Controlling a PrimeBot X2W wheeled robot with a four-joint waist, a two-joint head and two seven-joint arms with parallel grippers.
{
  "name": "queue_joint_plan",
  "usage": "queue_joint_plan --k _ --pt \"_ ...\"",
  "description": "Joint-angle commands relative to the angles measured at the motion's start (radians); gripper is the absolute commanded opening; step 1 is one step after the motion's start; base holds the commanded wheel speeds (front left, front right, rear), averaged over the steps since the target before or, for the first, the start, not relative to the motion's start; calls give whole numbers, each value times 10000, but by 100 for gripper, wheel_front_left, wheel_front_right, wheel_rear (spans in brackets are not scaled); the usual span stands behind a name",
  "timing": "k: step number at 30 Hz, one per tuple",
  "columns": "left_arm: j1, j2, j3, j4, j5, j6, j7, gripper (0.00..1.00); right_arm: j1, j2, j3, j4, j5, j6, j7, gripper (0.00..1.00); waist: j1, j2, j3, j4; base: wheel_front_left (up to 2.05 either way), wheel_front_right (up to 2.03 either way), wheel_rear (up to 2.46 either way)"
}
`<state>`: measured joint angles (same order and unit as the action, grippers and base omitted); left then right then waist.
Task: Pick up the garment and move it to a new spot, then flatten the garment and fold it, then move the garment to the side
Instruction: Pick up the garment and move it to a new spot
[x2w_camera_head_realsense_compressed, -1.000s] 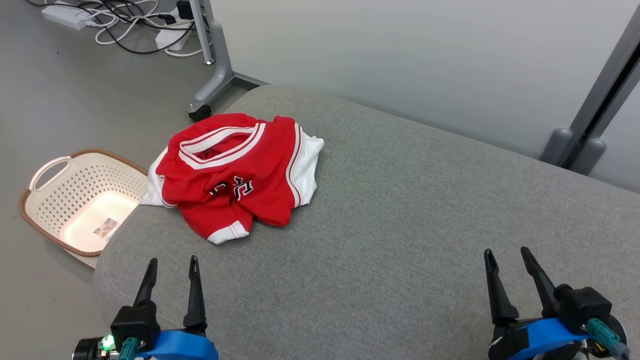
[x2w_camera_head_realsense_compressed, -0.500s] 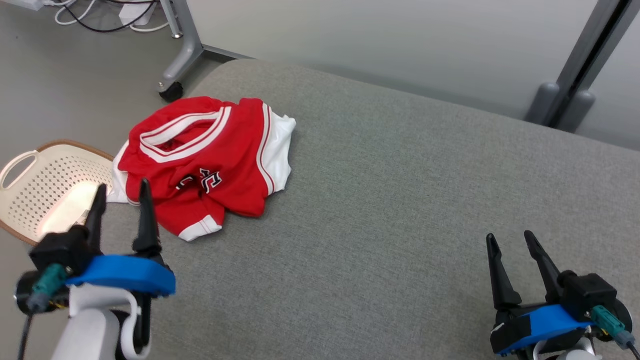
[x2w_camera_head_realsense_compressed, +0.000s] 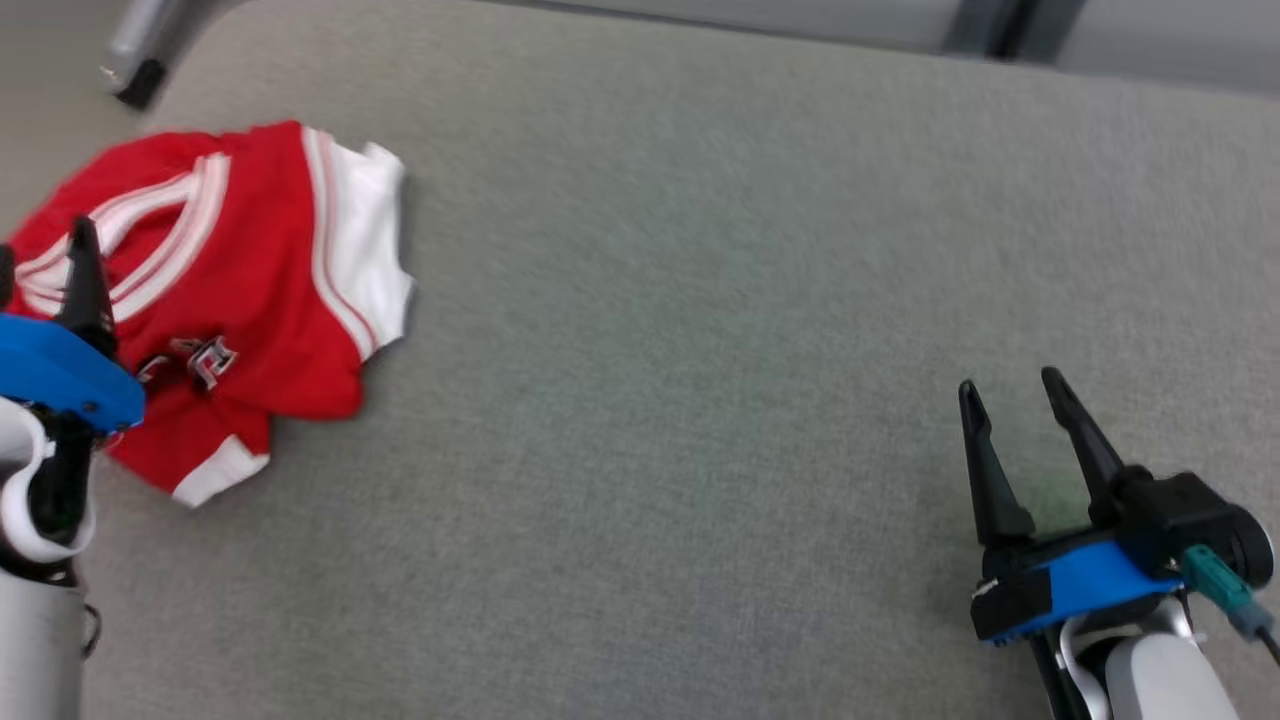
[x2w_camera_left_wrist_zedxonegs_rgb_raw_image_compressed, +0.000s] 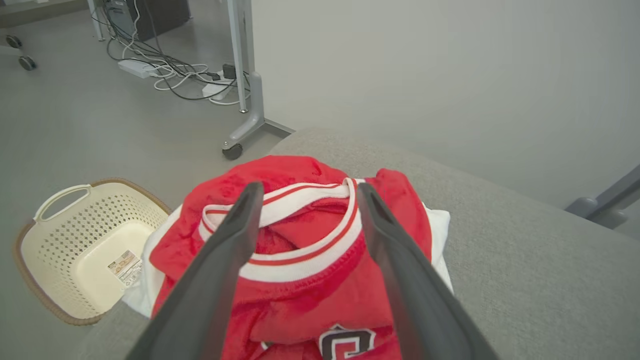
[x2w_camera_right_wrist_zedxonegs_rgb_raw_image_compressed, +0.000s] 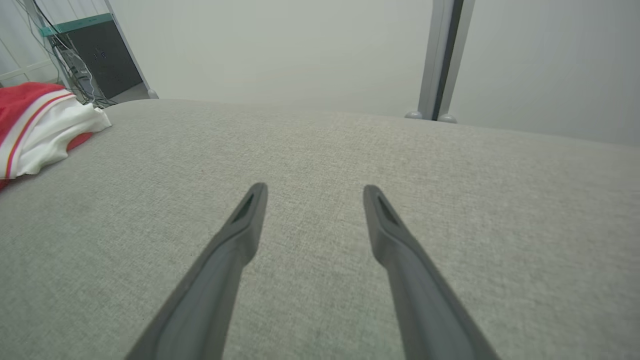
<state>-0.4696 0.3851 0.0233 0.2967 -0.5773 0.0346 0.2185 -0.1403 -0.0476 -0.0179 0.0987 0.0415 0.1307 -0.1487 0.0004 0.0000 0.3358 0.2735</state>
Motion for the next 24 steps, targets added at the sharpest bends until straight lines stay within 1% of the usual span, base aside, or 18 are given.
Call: queue_joint_plan --k 1,7,12,14,15,16,17,18,19,21,24 --pt "-271 182 121 227 -122 31 279 100 -179 -49 23 -150 -87 1 54 100 -4 0 226 -185 0 0 0" --pt "-638 769 395 1191 -608 182 1686 100 -406 -49 182 -423 -125 1 118 100 -4 0 891 -900 0 0 0" --pt "-351 1017 414 1504 -900 420 2833 100 -363 -49 271 -445 25 1 38 100 -4 0 1113 -1332 0 0 0" --pt "-164 1021 315 1640 -893 638 3341 100 -351 -49 262 -378 46 1 1 100 -4 0 1121 -1441 0 0 0" --pt "-98 1003 214 1702 -921 669 3630 100 -350 -49 254 -344 54 1 -13 100 -4 0 1101 -1480 0 0 0" --pt "-72 976 177 1714 -999 692 3829 90 -350 -49 265 -311 87 1 -33 100 -4 0 1062 -1521 0 0 0" --pt "-74 962 198 1698 -1064 678 3894 50 -351 -49 280 -273 121 1 -46 100 -4 0 1023 -1554 0 0 0" --pt "-34 954 230 1699 -1092 690 3912 18 -358 -49 304 -244 158 1 -52 100 -4 0 956 -1586 0 0 0" --pt "55 930 230 1683 -1115 694 3925 0 -356 -49 336 -206 191 1 -82 100 -4 0 870 -1613 0 0 0" --pt "140 919 288 1590 -1211 616 3851 0 -313 -49 347 -132 252 1 -121 100 -4 0 683 -1617 0 0 0" --pt "148 1114 368 1368 -1168 512 3661 0 -196 -49 332 8 341 1 -183 100 -4 0 307 -1574 0 0 0"
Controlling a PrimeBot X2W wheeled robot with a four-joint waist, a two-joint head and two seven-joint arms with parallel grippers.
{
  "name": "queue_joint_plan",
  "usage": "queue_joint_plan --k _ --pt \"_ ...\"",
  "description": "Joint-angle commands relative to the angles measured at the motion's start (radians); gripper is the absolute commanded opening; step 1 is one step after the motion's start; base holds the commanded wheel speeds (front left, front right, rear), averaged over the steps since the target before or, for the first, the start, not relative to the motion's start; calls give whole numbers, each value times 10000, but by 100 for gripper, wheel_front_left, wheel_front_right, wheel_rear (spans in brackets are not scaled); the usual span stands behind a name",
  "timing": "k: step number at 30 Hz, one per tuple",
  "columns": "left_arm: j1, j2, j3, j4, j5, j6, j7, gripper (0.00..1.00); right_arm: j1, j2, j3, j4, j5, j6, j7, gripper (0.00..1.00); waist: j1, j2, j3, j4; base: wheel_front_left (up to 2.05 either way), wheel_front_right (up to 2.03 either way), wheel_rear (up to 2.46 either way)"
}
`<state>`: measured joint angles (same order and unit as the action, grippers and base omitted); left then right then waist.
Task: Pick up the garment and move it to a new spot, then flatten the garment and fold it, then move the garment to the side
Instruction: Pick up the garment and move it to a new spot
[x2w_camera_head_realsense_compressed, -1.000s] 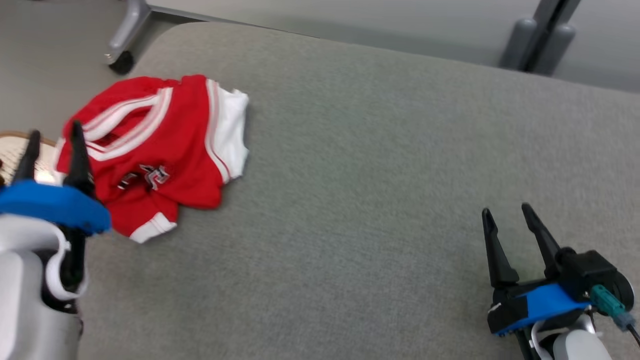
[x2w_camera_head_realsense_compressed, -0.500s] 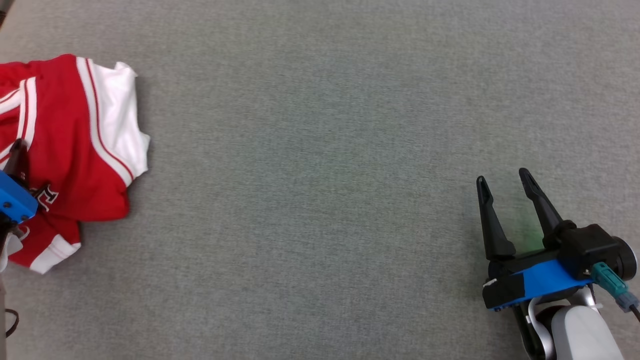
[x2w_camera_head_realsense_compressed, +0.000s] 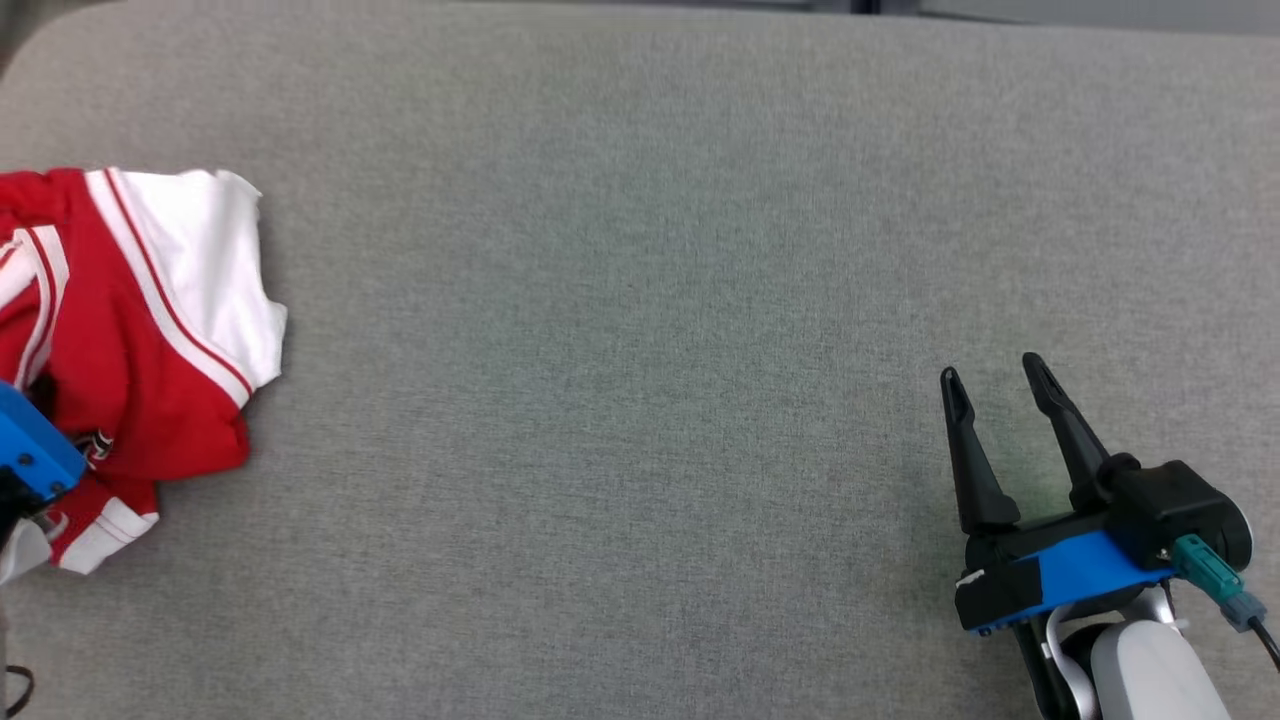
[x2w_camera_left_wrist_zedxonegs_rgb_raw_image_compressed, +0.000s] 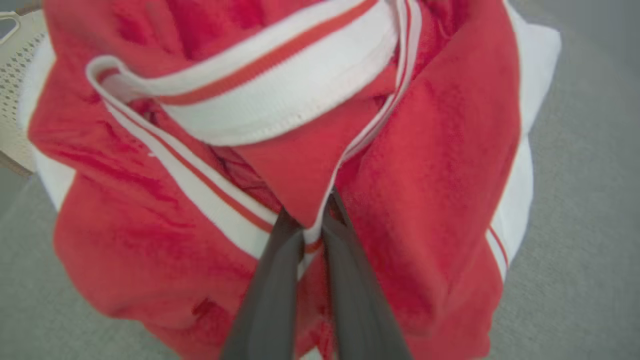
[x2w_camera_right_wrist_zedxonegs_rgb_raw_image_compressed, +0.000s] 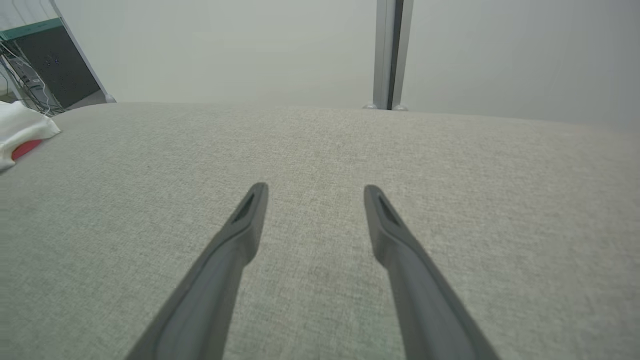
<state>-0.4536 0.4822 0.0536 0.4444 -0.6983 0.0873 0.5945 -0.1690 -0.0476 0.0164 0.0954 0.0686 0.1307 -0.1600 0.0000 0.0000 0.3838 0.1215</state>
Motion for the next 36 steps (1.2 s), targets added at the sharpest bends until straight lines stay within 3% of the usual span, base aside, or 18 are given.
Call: queue_joint_plan --k 1,10,16,26,36 --pt "2 223 87 -213 77 -30 -142 0 131 -49 8 80 116 1 -104 100 0 0 -304 -37 0 0 0" --pt "-616 821 -158 -1803 411 -355 -211 0 477 -49 95 824 799 1 -477 100 0 0 -1852 190 0 0 0" --pt "-1452 873 -579 -2936 526 -684 -79 0 688 -49 22 1225 1189 1 -717 100 0 0 -2633 157 0 0 0" --pt "-3126 -113 -1822 -4746 122 -1327 283 0 887 -49 -40 1522 1438 1 -904 100 0 0 -3324 -669 0 0 0" --pt "-2906 -1196 -3165 -5295 -249 -1716 350 0 736 -49 231 1467 1541 1 -975 100 0 0 -3049 -2226 0 0 0"
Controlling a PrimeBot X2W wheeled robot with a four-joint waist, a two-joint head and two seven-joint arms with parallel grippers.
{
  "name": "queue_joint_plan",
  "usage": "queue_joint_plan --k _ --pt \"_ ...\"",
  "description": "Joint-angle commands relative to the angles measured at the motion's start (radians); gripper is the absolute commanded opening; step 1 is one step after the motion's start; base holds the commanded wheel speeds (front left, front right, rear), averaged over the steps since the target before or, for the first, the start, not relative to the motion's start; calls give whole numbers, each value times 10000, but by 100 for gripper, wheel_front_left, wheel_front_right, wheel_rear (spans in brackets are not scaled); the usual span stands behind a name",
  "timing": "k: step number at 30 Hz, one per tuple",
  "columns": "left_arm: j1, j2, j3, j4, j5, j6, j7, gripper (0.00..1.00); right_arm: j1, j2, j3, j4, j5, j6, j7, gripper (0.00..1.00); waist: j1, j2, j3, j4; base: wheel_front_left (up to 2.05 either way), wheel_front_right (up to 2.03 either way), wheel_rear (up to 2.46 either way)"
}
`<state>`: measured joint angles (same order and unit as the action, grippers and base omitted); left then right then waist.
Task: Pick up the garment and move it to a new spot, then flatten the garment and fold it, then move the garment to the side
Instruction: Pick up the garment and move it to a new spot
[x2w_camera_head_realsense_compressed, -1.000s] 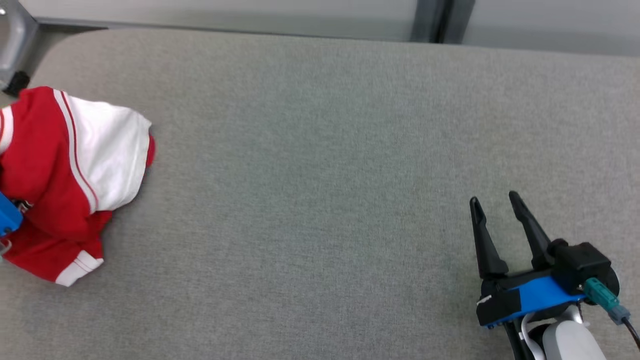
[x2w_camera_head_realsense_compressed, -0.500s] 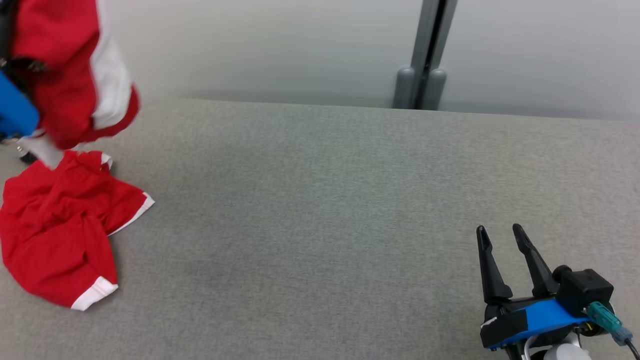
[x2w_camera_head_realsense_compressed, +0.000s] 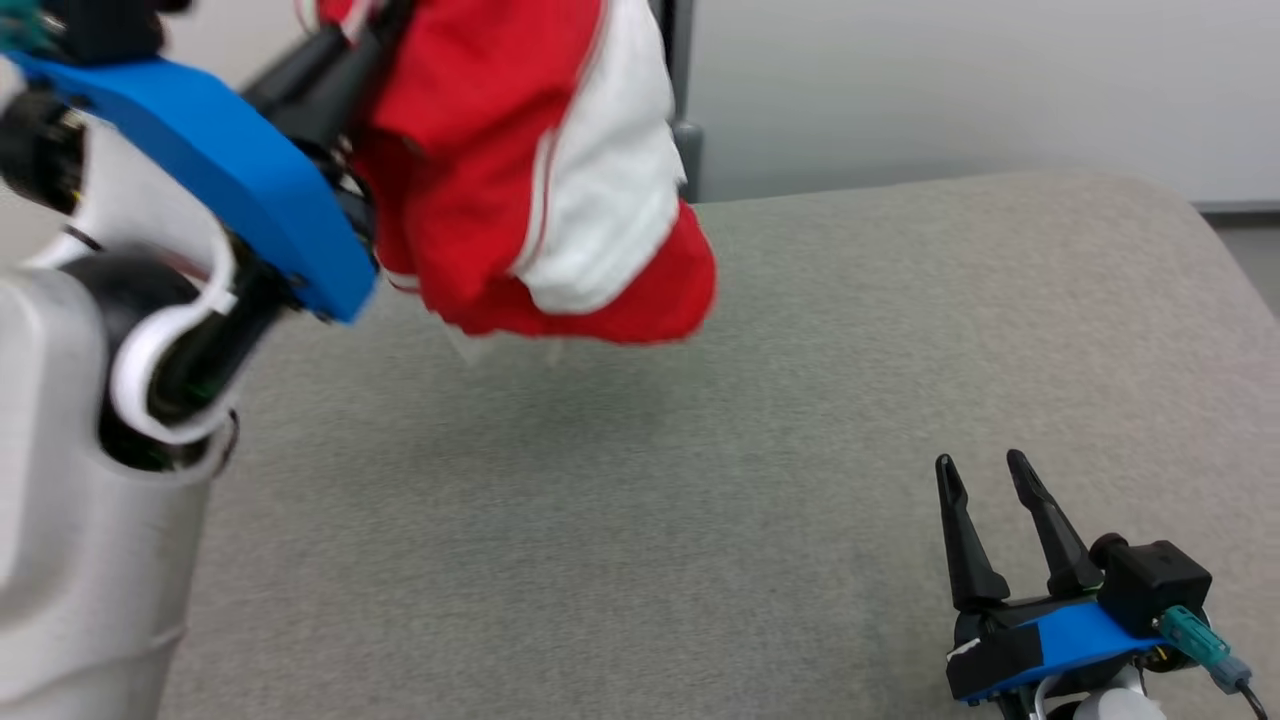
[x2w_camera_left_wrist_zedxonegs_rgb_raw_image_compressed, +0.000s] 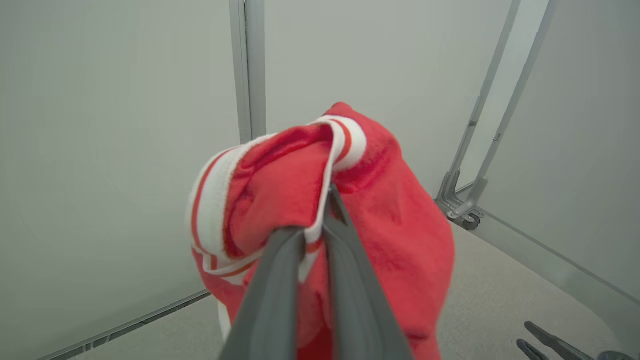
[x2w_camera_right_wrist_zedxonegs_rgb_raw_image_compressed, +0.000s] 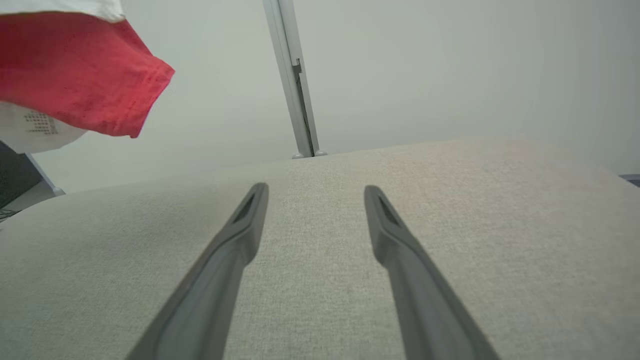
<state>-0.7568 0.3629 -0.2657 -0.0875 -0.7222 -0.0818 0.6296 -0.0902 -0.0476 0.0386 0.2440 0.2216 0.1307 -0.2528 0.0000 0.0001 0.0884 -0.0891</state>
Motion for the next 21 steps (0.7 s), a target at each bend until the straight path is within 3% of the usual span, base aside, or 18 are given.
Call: queue_joint_plan --k 1,8,15,16,18,19,21 --pt "239 -90 -157 83 16 -51 4 0 -85 -48 10 -16 23 1 -52 100 0 -1 -38 -266 0 0 0" --pt "1369 -472 -1131 1346 392 -96 -355 0 -265 -48 116 40 208 1 -83 100 0 -1 307 -1108 0 0 0" --pt "2361 -951 -1938 3465 1036 22 -1200 0 -380 -45 211 60 286 1 -118 100 0 -1 501 -1427 0 0 0" --pt "2439 -1041 -2061 3716 1116 50 -1351 6 -402 -45 216 61 299 1 -114 100 0 -1 529 -1443 0 0 0" --pt "2590 -1157 -2310 4115 1419 61 -1672 79 -406 -46 210 79 319 1 -121 100 0 -1 560 -1436 0 0 0" --pt "2635 -1240 -2376 4279 1505 109 -1858 100 -395 -46 194 88 320 1 -123 100 0 -1 572 -1406 0 0 0" --pt "2688 -1438 -2494 4509 1629 137 -2264 100 -334 -43 134 122 334 1 -123 100 0 -1 584 -1275 0 0 0"
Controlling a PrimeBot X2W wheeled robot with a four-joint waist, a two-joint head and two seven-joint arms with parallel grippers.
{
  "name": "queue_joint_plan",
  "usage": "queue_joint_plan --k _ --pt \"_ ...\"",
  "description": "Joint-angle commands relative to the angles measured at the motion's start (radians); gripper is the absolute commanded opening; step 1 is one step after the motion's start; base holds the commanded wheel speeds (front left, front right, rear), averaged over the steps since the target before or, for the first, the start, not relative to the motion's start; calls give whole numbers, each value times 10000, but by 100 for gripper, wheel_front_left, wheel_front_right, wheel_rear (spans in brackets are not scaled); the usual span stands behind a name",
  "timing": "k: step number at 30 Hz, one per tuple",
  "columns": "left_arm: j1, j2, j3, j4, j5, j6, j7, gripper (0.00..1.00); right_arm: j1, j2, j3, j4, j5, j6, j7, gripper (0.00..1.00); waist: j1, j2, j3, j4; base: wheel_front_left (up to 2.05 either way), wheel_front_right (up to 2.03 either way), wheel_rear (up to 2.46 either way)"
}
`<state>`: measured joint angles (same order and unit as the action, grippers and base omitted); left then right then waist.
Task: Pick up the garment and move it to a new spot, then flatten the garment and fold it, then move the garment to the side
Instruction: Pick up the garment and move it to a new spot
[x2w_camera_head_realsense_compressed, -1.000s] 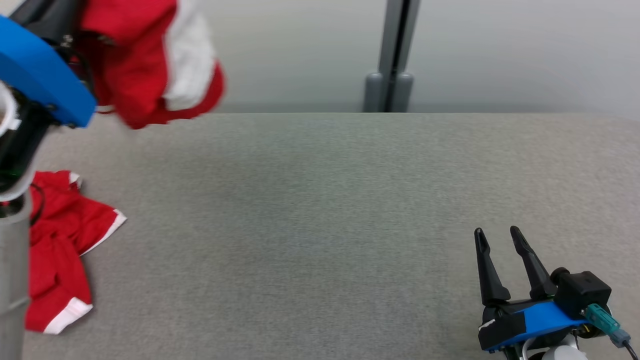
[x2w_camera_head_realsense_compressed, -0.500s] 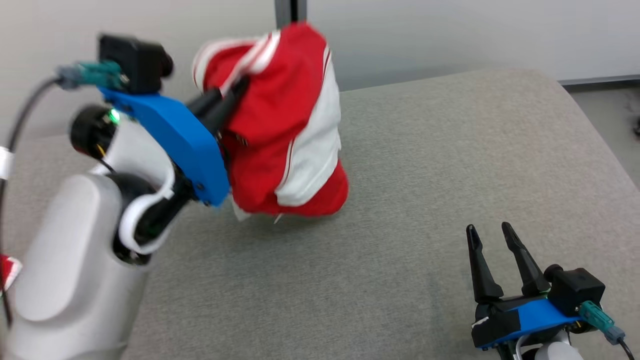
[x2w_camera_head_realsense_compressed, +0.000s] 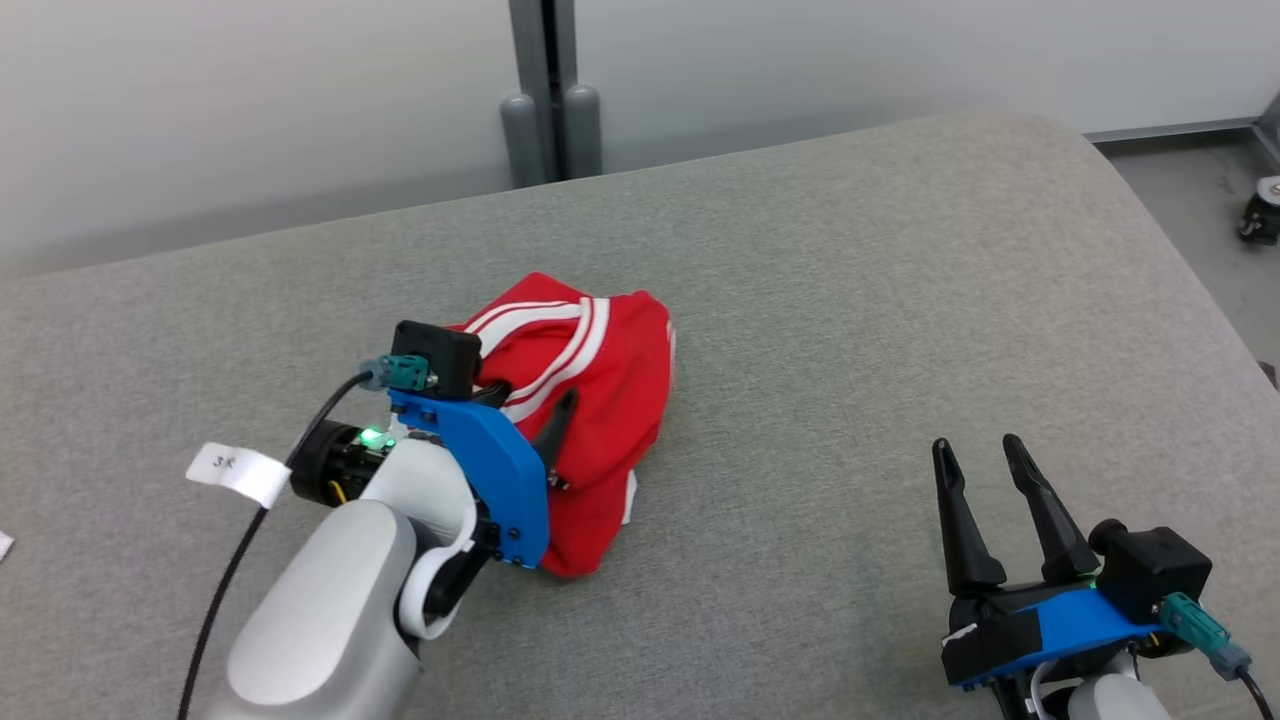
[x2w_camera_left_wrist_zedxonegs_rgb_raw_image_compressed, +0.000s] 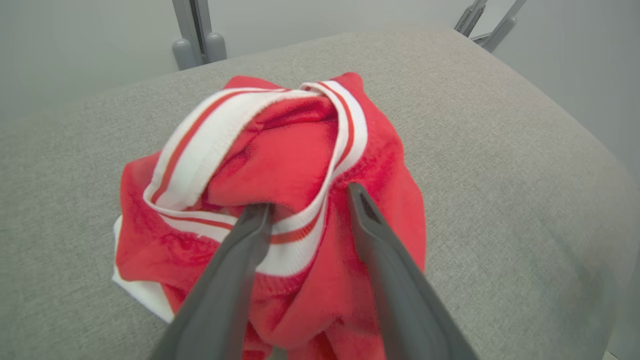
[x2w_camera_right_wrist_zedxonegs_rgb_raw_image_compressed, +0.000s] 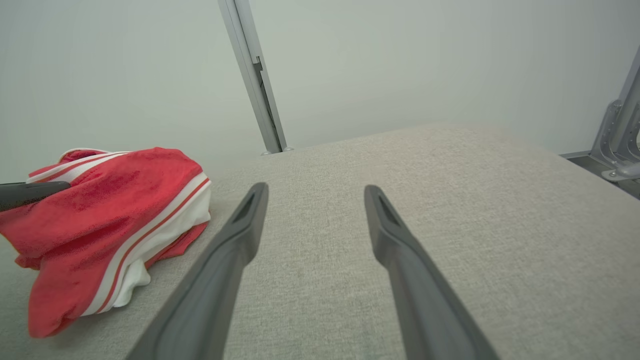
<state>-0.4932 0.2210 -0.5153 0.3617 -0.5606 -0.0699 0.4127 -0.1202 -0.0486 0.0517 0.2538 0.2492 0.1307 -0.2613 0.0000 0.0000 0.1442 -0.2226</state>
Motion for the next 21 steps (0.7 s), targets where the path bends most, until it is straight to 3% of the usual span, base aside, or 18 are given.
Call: queue_joint_plan --k 1,5,11,18,21 --pt "99 -123 6 91 38 32 -322 100 -2 -34 -21 52 70 1 -41 100 0 0 12 135 0 0 0" --pt "232 -358 117 -1 109 -75 -1754 100 46 -35 -42 86 95 1 -47 100 0 0 -91 420 0 0 0" --pt "926 -539 609 -254 283 281 -4192 100 212 -37 -185 77 -78 1 -49 100 0 0 -301 984 0 0 0" --pt "2194 -371 1213 -573 229 337 -6307 100 432 -37 -538 -15 -313 1 -30 100 0 0 -558 1676 0 0 0" --pt "2650 -91 1443 -682 726 659 -6666 100 486 -35 -646 -84 -408 1 59 100 0 0 -655 1924 0 0 0"
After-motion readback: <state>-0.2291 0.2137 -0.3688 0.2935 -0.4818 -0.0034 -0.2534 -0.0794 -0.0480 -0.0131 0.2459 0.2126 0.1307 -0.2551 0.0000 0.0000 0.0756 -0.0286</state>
